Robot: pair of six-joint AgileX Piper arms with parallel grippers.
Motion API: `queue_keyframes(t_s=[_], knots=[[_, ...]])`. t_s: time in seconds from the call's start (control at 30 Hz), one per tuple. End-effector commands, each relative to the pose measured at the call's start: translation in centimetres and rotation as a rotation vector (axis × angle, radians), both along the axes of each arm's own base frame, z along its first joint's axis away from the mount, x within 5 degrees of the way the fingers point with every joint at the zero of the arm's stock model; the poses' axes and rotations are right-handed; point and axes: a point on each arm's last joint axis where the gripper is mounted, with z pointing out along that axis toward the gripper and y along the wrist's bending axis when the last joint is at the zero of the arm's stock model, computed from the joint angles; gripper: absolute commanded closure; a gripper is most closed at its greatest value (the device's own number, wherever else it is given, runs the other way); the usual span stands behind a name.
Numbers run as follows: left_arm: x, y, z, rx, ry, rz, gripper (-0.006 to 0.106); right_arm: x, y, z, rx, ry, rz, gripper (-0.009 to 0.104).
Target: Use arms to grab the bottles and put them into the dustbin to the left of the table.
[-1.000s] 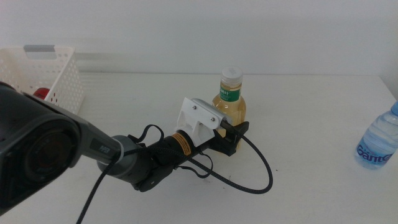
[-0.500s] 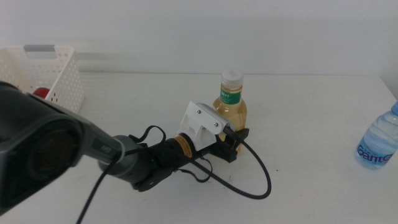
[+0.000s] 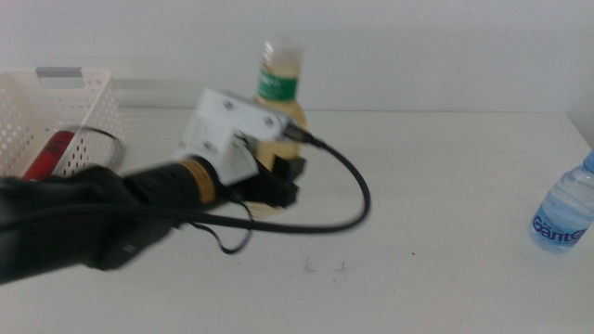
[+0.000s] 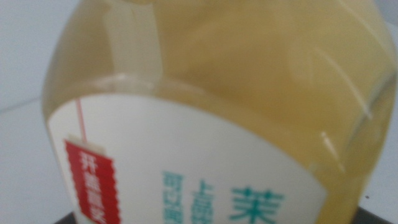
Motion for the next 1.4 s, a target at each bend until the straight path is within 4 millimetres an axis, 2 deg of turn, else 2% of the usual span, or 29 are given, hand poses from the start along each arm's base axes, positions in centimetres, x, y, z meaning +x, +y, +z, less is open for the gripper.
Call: queue_keyframes(t_s=[0.0,0.07,0.17,0.3,0.57,0.63,0.8,0.93,1.1,1.27,1.37], knots=[[-0.6,0.8,3.8,-0.044,-0.068,0.029,0.102,0.0,0.0,0.0,-0.009,-0.01,-0.006,0.008],[-1.1,1.4,5.8,-0.056,-0.102,0.045,0.102,0.0,0.0,0.0,-0.009,-0.01,-0.006,0.008],[-1.5,2.2,7.8,-0.042,-0.112,0.076,0.102,0.0,0.0,0.0,-0.009,-0.01,-0.006,0.008],[-0.4,4.0,9.8,0.017,-0.003,0.2,0.102,0.0,0.0,0.0,-0.009,-0.01,-0.006,0.008],[3.6,13.8,16.9,0.178,0.068,0.343,0.102,0.0,0.0,0.0,-0.009,-0.01,-0.006,0.008],[4.4,15.4,17.5,0.185,0.111,0.376,0.102,0.0,0.0,0.0,-0.009,-0.01,-0.006,0.008],[7.3,19.5,16.0,0.263,0.268,0.439,0.102,0.0,0.0,0.0,-0.009,-0.01,-0.006,0.008],[9.3,22.1,13.6,0.28,0.398,0.473,0.102,0.0,0.0,0.0,-0.009,-0.01,-0.006,0.008],[11.2,25.2,9.7,0.29,0.521,0.519,0.102,0.0,0.0,0.0,-0.009,-0.01,-0.006,0.008],[12.5,27.1,6.0,0.282,0.616,0.538,0.102,0.0,0.0,0.0,-0.009,-0.01,-0.006,0.008],[13.1,27.4,4.7,0.295,0.629,0.529,0.101,0.0,0.0,0.0,-0.009,-0.01,-0.006,0.008]])
